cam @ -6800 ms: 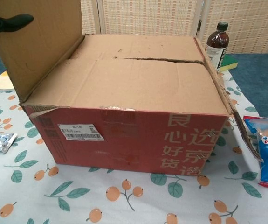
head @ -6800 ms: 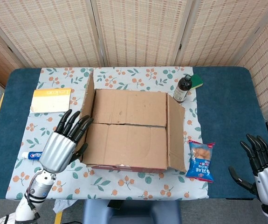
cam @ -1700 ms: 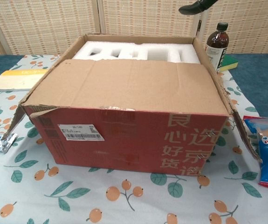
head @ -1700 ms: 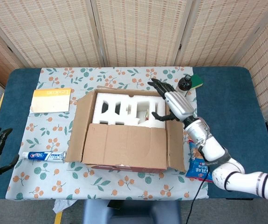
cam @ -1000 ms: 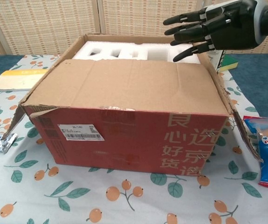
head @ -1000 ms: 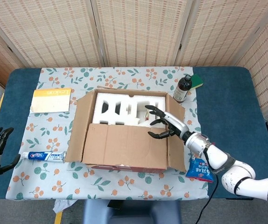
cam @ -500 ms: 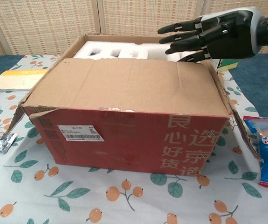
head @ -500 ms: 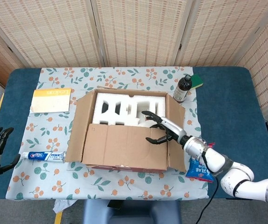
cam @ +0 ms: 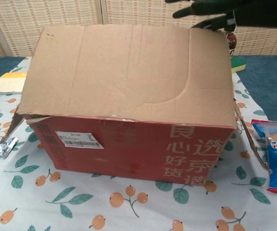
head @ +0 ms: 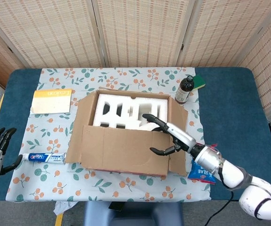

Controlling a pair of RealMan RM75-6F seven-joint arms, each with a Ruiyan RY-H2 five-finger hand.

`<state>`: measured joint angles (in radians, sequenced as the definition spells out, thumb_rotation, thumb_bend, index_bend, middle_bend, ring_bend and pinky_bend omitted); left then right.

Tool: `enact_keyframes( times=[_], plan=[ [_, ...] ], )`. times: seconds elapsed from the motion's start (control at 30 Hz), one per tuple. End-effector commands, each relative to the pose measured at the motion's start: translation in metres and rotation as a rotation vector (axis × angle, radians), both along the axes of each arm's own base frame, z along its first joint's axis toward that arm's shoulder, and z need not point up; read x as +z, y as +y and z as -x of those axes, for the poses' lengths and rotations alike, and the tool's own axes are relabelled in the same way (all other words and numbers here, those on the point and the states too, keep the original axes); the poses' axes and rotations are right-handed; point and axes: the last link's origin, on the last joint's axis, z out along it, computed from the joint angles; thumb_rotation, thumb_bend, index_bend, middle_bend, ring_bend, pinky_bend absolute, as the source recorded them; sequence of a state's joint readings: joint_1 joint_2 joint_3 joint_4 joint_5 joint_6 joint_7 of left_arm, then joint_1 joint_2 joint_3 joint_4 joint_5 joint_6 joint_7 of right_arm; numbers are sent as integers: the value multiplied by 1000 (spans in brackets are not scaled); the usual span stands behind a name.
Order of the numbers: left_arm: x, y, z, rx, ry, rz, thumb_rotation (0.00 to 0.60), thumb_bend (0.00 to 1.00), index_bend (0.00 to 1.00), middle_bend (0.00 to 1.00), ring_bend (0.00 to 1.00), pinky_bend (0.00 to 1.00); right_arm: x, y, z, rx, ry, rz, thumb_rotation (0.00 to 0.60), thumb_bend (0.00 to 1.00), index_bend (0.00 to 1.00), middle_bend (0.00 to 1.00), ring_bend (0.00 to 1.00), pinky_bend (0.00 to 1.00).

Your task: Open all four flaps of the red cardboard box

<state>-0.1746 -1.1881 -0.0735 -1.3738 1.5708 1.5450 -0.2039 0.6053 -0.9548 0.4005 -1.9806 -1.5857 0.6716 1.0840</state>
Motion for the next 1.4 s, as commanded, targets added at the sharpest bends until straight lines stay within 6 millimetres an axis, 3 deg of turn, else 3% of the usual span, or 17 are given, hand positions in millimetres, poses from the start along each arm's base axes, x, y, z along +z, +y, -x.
enact_keyframes(
  times=[0.03, 0.5, 0.93, 1.17, 1.4],
  plan=[
    [-2, 1, -1, -3, 4, 4, 600, 399, 0, 131, 19, 0, 19, 22, -6, 53, -1, 38, 600, 398, 0, 0, 0, 248],
    [-6, -1, -8, -34, 17, 14, 600, 399, 0, 131, 19, 0, 39, 100, -26, 210, 17, 112, 600, 398, 0, 0, 0, 248],
    [-6, -3, -10, -44, 19, 15, 600, 399, 0, 131, 19, 0, 33, 159, -3, 288, 99, 77, 600, 398, 0, 0, 0, 244],
    [-6, -2, -9, -43, 16, 16, 600, 400, 0, 131, 19, 0, 43, 168, 6, 279, 99, 151, 600, 398, 0, 0, 0, 240],
    [-7, -3, -10, -45, 25, 18, 600, 399, 0, 131, 19, 0, 48, 150, 27, 303, 239, 351, 600, 398, 0, 0, 0, 218]
  ],
)
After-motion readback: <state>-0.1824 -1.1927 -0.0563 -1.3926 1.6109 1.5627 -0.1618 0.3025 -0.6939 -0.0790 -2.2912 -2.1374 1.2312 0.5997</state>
